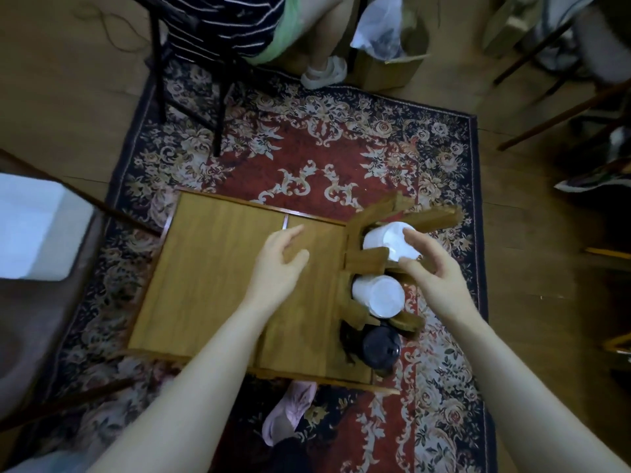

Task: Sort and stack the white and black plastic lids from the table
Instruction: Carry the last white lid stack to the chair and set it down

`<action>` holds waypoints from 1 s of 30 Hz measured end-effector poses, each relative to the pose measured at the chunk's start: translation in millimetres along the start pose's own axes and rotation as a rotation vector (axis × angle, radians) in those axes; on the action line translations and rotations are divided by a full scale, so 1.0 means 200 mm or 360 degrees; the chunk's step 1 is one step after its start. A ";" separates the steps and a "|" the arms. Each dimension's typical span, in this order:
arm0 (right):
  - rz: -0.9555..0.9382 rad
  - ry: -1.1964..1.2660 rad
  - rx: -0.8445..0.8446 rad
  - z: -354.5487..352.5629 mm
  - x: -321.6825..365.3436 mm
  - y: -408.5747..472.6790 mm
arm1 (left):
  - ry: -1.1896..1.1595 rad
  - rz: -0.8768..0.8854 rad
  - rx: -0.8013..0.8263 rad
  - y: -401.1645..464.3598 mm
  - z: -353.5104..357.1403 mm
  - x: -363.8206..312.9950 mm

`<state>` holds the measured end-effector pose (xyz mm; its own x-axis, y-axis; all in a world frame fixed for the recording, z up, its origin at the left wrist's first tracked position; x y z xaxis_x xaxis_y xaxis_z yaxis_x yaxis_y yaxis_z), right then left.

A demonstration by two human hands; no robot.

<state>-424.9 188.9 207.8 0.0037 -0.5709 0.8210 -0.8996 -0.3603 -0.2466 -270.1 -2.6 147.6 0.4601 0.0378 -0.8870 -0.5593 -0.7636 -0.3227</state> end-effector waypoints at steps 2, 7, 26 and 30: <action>-0.0024 -0.0017 0.0076 0.13 0.09 -0.07 | 0.0045 0.0018 -0.0077 -0.02 -0.21 0.04; -0.0072 -0.0064 0.0360 0.61 0.32 -0.28 | 0.0164 0.0003 -0.0296 -0.10 -0.80 0.21; 0.0100 -0.0251 0.1477 2.60 0.66 -1.41 | -0.0017 -0.0684 -0.1357 -0.73 -2.55 1.30; 0.0300 -0.0299 0.1468 2.82 0.58 -1.49 | -0.0523 -0.0953 -0.1323 -0.67 -2.55 1.53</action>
<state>88.9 -185.6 86.0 0.0363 -0.7589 0.6502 -0.1952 -0.6435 -0.7401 296.6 -216.8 87.9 0.2265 0.6280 -0.7445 0.3965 -0.7576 -0.5184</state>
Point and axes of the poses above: each hand's wrist, its own y-axis towards the middle knuckle, its own z-axis out of the palm, x = y × z, the point moved 8 cm from there along y, towards the middle knuckle, and after that the axes turned 12 degrees about -x, right-handed, at the moved point
